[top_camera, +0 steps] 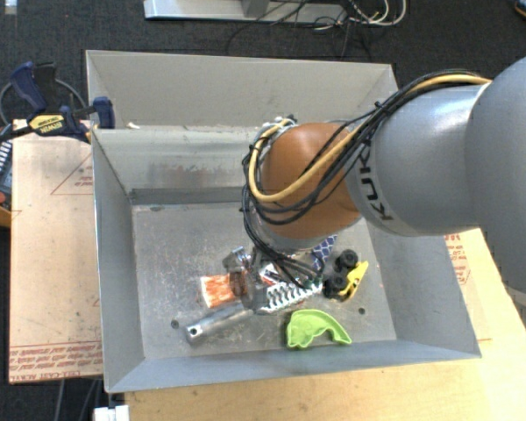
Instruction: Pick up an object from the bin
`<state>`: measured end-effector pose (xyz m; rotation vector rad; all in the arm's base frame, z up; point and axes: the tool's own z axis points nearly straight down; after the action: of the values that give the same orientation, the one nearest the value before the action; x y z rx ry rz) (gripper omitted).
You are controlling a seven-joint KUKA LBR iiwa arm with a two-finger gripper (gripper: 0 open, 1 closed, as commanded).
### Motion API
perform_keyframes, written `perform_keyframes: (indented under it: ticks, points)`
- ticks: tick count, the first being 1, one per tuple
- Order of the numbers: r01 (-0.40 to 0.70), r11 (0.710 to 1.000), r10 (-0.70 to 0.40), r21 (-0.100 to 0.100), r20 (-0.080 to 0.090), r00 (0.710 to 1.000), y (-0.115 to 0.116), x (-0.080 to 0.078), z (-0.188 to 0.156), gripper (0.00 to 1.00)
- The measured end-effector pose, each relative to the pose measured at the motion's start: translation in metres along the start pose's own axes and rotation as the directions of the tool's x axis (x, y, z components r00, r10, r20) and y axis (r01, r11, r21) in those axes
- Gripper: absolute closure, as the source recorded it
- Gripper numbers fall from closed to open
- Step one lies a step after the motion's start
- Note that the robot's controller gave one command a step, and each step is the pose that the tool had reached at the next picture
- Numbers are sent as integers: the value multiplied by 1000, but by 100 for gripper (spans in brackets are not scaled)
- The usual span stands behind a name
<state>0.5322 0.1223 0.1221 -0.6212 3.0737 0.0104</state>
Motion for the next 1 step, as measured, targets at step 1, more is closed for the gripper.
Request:
perform_keyframes:
  ticks: [1]
  points:
    - [0, 1000, 0, 1, 6, 1000, 0, -2, -9, 100]
